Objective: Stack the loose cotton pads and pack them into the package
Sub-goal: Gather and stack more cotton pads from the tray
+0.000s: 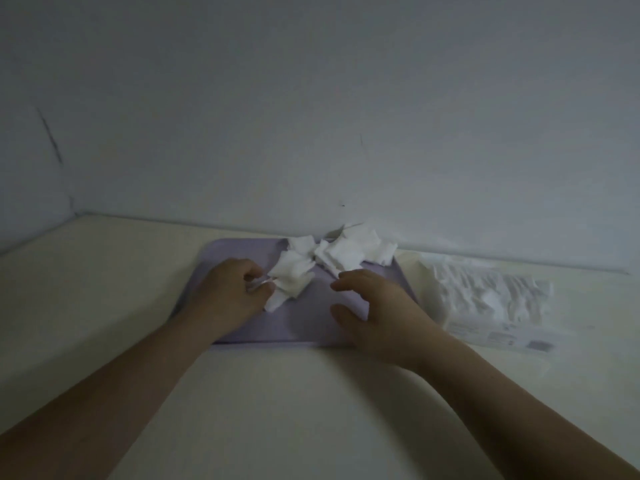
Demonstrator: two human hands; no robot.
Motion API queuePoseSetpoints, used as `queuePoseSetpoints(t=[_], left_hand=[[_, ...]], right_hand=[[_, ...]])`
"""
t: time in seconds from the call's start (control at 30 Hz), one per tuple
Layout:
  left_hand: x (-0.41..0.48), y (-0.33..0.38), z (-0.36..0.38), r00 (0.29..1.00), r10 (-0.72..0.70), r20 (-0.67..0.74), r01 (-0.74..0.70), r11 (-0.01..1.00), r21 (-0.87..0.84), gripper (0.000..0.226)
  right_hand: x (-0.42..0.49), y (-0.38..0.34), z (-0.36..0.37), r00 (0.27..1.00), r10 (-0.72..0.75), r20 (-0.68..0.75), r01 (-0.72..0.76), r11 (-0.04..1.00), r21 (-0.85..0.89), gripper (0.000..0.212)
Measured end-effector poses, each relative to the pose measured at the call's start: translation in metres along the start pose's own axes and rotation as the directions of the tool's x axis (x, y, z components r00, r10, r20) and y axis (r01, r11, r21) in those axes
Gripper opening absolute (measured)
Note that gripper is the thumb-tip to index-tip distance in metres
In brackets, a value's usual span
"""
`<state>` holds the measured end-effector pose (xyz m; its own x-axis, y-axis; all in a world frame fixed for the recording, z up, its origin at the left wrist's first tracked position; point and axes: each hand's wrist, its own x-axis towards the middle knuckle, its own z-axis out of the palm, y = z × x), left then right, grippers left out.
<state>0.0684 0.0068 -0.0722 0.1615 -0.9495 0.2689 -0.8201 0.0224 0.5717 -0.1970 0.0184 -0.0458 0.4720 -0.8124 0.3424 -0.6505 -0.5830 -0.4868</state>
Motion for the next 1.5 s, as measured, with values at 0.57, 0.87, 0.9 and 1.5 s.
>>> queuePoseSetpoints(t=[0.57, 0.87, 0.9, 1.5], left_hand=[[0.015, -0.015, -0.002, 0.967, -0.038, 0.253, 0.088, 0.978, -0.189, 0.07], [0.013, 0.0, -0.009, 0.978, -0.107, 0.177, 0.199, 0.718, -0.667, 0.006], [0.012, 0.004, -0.011, 0.974, -0.114, 0.194, 0.221, 0.643, -0.733, 0.003], [-0.012, 0.028, 0.003, 0.922, 0.155, 0.354, 0.235, 0.5, -0.833, 0.012]], right_hand=[[0.132, -0.028, 0.054, 0.929, 0.22, 0.297, -0.152, 0.96, -0.236, 0.055], [0.106, -0.021, 0.028, 0.946, 0.28, -0.166, -0.24, 0.944, 0.228, 0.027], [0.098, -0.02, 0.023, 0.922, 0.349, -0.169, -0.25, 0.869, 0.428, 0.024], [0.036, 0.01, 0.036, 0.91, 0.385, 0.155, -0.262, 0.245, 0.933, 0.018]])
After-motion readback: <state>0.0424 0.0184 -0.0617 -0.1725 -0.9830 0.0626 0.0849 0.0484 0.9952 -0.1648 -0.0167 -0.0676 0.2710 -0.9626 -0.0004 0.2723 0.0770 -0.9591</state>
